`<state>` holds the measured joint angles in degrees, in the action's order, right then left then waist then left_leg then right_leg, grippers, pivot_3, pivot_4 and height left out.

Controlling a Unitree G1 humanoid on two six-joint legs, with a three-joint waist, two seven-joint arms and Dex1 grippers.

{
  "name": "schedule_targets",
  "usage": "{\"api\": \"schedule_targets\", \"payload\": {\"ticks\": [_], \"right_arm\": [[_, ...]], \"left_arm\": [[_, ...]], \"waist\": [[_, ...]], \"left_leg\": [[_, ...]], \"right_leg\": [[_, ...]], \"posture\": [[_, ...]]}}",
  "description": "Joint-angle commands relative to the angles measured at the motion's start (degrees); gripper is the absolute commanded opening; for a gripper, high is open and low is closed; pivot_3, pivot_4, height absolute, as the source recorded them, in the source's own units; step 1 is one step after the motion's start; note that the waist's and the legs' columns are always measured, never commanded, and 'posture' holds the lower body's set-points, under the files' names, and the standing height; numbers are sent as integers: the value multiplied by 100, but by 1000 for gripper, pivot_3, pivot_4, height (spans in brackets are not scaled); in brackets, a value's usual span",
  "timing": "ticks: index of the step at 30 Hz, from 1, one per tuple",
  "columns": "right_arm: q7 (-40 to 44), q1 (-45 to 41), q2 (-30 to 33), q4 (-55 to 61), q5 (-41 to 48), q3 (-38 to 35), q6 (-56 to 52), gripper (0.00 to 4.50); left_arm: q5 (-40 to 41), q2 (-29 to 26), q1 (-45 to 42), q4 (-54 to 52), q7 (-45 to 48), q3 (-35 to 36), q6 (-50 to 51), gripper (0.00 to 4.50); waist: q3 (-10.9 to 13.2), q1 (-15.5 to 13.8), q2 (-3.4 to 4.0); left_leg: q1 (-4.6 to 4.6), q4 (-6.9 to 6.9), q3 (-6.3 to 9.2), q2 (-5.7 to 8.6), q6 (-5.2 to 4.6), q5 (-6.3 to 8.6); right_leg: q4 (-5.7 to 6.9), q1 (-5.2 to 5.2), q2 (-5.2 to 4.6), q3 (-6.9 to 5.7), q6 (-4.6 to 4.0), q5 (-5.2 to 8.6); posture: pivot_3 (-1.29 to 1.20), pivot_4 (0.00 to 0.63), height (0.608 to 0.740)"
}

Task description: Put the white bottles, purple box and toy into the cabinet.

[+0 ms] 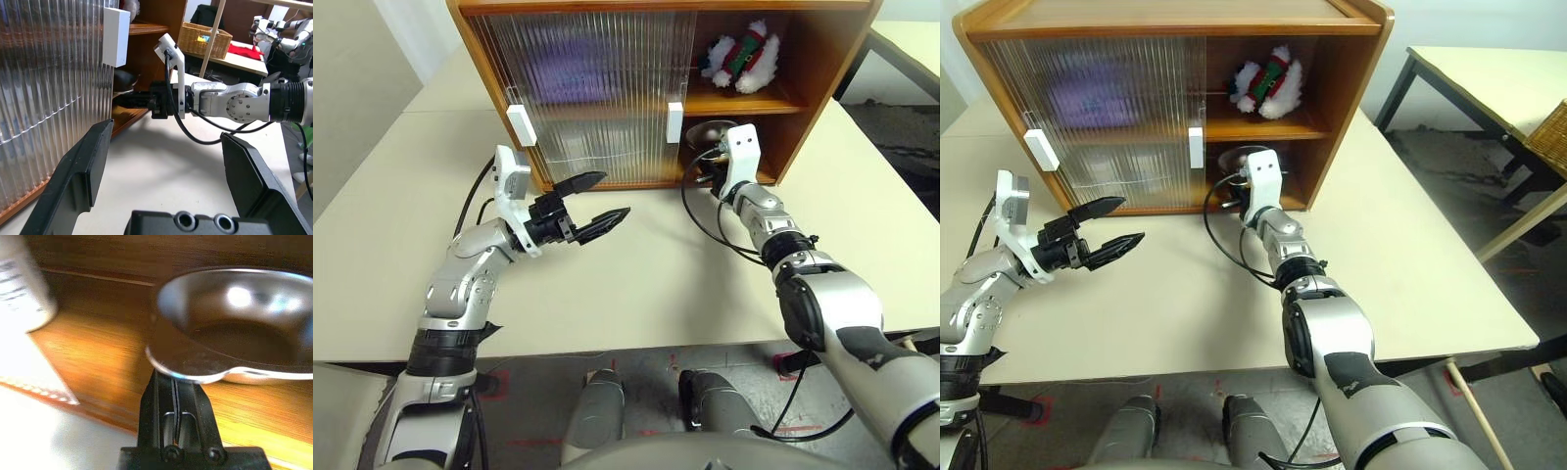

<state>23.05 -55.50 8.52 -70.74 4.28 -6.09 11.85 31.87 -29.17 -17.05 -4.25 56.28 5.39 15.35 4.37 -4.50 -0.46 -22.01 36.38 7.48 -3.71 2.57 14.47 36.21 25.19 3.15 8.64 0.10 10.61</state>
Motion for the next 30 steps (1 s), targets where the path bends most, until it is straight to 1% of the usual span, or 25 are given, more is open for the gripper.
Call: {"api": "schedule_targets", "payload": {"ticks": [1, 6, 8, 13, 17, 19, 22, 25, 30], "right_arm": [[240, 297, -25, 227, 72, -48, 7, 48], [418, 695, -5, 647, 69, 3, -5, 48], [508, 1005, 13, 1069, 86, 34, 1, 48], [695, 1935, 16, 2844, 150, 207, -274, 48], [676, 2683, 1, 4777, 164, 514, -974, 48], [587, 2907, -1, 5467, 107, 663, -1275, 48], [432, 3073, -73, 6195, 120, 826, -1721, 48], [321, 3153, -233, 6805, 131, 1083, -2149, 48], [133, 3003, -468, 7175, 108, 1379, -2585, 48]], "left_arm": [[-34, 48, -50, 29, 22, -63, -50, 4500], [-66, 110, -67, 76, 61, -92, -87, 4500], [-77, 131, -83, 112, 82, -103, -106, 4500], [-97, 145, -139, 244, 154, -114, -170, 4500], [-111, 131, -170, 335, 196, -109, -223, 4500], [-116, 126, -172, 362, 203, -103, -243, 4500], [-119, 108, -169, 414, 214, -82, -280, 4500], [-122, 62, -129, 457, 224, -38, -324, 4500], [-113, -56, -31, 493, 215, 91, -388, 4500]], "waist": [[0, 1, 0], [-1, 8, -1], [-1, 15, -1], [-2, 34, -2], [-2, 95, -2], [-2, 123, -3], [-3, 154, -3], [-3, 157, -3], [-3, 152, -4]], "left_leg": [[0, 1, -2, 0, 0, 0], [3, 7, -9, 1, -3, -2], [5, 12, -10, 0, -4, -3], [6, 37, -13, 3, -6, -3], [12, 49, -21, 10, -8, -5], [19, 50, -19, 12, -13, -8], [32, 53, -16, 13, -17, -11], [45, 53, -11, 15, -19, -13], [50, 52, -1, 16, -17, -13]], "right_leg": [[0, 0, 0, 0, 0, 0], [2, -4, 1, 0, 1, -3], [2, -6, 2, -1, 1, -6], [4, -18, 4, -11, 0, -10], [4, -32, 7, -11, 5, -18], [3, -42, 8, -12, 23, -10], [3, -56, 12, -13, 55, 4], [5, -65, 16, -13, 59, 1], [9, -68, 21, -15, 56, -1]], "posture": [[141, 98, 740], [131, 96, 740], [122, 93, 740], [110, 85, 740], [108, 84, 740], [108, 84, 740], [112, 85, 740], [120, 86, 740], [135, 88, 740]]}}
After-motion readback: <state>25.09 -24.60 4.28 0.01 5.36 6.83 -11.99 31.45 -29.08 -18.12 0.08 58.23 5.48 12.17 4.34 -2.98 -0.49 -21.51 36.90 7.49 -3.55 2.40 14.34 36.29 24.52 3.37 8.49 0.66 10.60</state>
